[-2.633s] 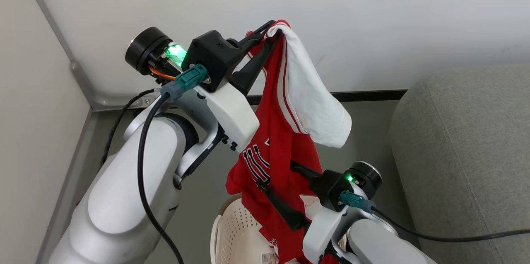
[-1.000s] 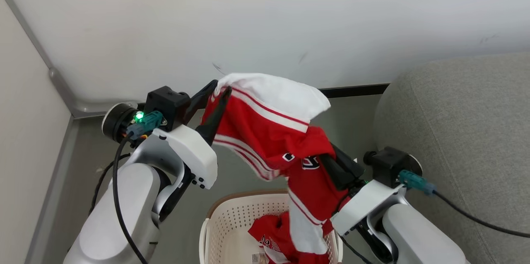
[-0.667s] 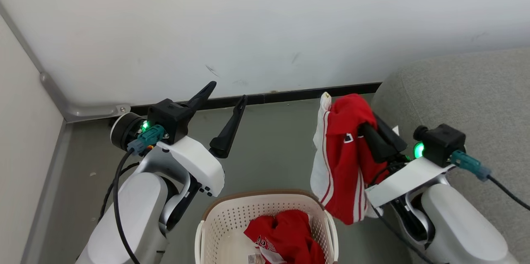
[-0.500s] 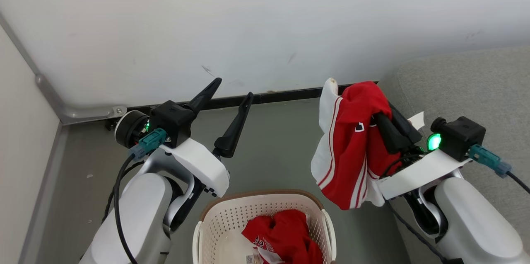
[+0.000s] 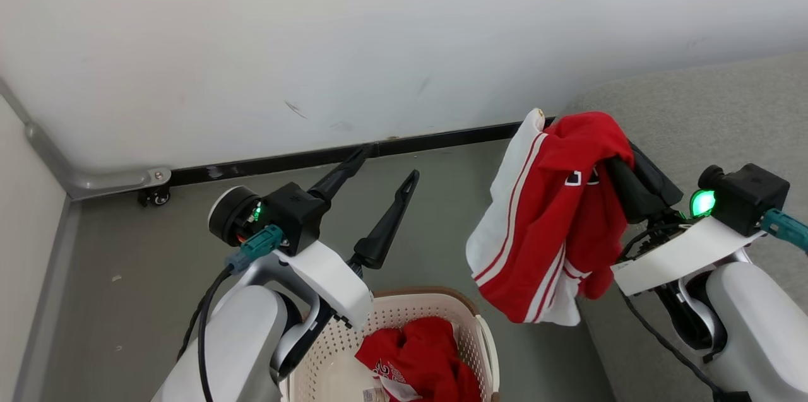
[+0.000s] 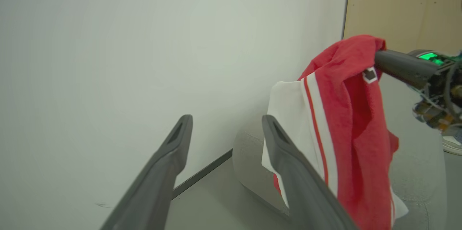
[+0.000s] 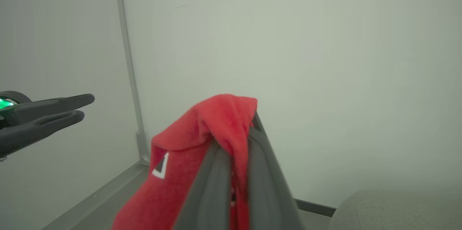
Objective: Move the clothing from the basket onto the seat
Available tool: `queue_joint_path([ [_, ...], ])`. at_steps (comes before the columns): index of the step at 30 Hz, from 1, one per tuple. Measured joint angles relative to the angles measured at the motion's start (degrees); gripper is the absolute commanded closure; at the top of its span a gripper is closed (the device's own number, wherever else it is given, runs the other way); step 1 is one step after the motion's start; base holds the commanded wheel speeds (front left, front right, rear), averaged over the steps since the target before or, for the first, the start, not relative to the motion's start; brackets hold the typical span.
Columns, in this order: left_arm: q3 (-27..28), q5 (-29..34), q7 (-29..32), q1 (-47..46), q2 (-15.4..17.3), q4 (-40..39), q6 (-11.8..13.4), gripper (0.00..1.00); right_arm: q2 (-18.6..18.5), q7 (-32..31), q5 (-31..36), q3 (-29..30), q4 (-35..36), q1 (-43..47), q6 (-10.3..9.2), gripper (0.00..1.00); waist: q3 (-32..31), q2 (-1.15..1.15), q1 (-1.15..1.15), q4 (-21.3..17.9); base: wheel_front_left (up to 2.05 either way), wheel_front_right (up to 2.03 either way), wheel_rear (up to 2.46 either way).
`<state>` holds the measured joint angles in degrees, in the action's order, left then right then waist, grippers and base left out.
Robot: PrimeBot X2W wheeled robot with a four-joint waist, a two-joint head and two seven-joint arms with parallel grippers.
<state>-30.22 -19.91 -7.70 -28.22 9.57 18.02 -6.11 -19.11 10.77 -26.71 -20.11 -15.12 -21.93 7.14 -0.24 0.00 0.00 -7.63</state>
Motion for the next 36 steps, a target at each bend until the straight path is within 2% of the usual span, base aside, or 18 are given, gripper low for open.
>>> queue_joint_path([
  [12, -1.0, -0.6, -1.5, 1.8, 0.8, 0.0, -0.5, 0.00, -2.8, -3.7, -0.1, 5.5, 3.6, 3.1, 0.00, 1.00, 0.4, 0.00, 0.00, -3.1, 0.00, 0.00, 0.00],
  [36, -4.5, -1.8, -3.8, 5.7, 1.5, -2.5, -1.0, 0.00, -2.8, -7.5, -0.7, 14.3, 10.3, 9.7, 0.00, 1.00, 1.9, 0.00, 0.00, -10.9, 0.00, 0.00, 0.00],
])
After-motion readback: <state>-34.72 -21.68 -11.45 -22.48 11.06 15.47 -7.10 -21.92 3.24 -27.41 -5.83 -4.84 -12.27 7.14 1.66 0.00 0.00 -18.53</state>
